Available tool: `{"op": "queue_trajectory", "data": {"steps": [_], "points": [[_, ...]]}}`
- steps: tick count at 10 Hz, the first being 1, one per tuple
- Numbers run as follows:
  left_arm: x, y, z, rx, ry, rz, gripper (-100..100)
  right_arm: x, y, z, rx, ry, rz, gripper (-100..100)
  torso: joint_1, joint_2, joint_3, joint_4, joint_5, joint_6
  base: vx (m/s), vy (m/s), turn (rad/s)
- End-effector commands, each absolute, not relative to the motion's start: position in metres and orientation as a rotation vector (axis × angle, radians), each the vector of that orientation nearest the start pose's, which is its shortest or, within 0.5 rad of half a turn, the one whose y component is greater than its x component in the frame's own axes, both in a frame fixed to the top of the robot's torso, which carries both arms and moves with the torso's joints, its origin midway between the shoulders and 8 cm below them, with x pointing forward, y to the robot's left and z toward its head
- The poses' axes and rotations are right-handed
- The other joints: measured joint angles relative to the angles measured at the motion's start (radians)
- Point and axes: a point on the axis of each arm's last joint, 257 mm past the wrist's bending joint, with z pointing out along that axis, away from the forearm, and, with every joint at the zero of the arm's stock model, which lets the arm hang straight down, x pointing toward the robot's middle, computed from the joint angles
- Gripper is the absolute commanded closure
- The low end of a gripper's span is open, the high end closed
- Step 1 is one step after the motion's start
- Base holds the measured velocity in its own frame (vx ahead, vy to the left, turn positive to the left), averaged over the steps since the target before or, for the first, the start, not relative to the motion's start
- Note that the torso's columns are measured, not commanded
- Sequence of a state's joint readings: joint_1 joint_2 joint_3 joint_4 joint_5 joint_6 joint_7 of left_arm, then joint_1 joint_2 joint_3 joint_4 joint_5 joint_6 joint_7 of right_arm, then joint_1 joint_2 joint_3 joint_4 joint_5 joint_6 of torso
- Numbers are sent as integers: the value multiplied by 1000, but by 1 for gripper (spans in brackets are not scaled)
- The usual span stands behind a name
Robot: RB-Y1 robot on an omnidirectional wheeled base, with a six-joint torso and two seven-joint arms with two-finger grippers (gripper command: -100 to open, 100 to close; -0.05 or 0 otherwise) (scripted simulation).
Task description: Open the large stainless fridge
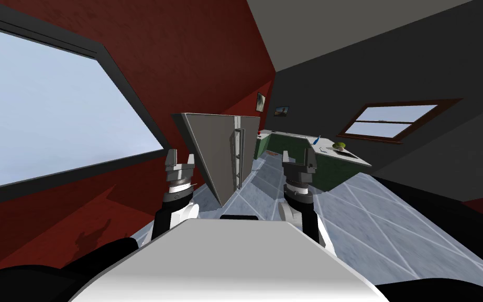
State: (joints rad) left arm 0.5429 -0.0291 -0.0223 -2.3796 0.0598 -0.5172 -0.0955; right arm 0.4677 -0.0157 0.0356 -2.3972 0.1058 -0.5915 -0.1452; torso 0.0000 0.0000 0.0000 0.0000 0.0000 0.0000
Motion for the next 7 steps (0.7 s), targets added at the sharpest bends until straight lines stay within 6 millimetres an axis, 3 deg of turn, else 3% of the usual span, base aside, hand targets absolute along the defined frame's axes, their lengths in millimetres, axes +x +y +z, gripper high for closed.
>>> {"op": "queue_trajectory", "data": {"steps": [1, 7], "points": [[316, 283, 58, -621, 519, -1271, 0, 303, -239, 97, 438, 497, 1470, 0, 0, 41, -82, 41, 0, 0, 0, 0, 0], [316, 283, 58, -621, 519, -1271, 0, 303, -239, 97, 437, 497, 1470, 0, 0, 470, -939, 470, 0, 0, 0, 0, 0]]}}
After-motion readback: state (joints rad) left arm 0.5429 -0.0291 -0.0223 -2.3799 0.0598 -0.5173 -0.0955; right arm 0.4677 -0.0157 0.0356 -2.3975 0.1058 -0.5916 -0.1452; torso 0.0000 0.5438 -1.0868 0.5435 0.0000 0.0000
